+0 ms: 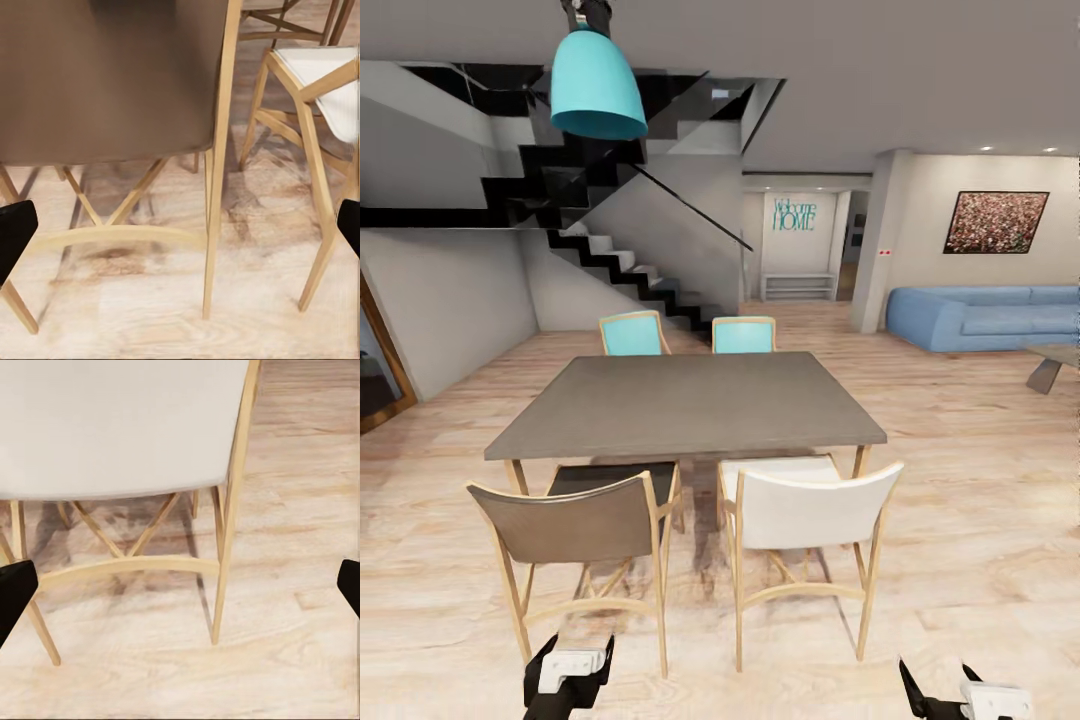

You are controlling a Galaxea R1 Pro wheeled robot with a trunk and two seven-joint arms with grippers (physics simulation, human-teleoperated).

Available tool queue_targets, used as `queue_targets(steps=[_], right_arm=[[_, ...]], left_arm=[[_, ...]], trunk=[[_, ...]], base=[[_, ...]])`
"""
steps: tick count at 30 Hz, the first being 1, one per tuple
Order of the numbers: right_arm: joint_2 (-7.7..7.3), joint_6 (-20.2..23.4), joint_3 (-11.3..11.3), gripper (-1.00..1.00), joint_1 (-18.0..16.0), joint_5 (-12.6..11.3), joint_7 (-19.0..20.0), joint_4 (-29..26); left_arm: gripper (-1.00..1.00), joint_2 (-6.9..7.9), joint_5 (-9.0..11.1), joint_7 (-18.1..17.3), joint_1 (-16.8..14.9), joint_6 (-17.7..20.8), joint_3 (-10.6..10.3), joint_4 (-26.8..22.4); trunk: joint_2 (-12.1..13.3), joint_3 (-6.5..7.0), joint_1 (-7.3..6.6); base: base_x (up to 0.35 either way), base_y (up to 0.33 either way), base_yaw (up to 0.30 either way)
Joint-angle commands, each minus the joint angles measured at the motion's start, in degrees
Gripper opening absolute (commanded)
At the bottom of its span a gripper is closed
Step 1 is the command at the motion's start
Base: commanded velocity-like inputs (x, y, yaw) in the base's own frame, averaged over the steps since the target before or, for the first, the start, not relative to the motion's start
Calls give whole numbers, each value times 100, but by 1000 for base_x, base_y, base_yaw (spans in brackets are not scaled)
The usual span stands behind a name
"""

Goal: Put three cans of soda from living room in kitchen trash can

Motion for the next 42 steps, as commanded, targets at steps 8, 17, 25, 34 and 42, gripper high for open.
queue_targets(steps=[8, 17, 25, 34, 42], right_arm=[[0, 0, 0, 100, 0, 1, 1, 6], [4, 0, 0, 100, 0, 1, 0, 15], [20, 0, 0, 100, 0, 1, 0, 22], [33, 0, 4, 100, 0, 1, 1, 26], [35, 0, 8, 100, -5, 8, 1, 106]], left_arm=[[100, -1, 0, 10, -1, 0, 3, 6], [100, -1, 4, 3, -1, -9, 7, 7], [100, 2, 16, 2, -1, -32, 2, 3], [100, 2, 15, 2, -1, -35, 2, 5], [100, -1, 9, 1, -1, -35, 3, 7]], trunk=[[0, 0, 0], [0, 0, 0], [0, 0, 0], [0, 0, 0], [0, 0, 0]], base=[[-318, 0, 0], [-319, 36, 0], [-285, 162, 0], [-270, 195, 0], [-267, 199, 0]])
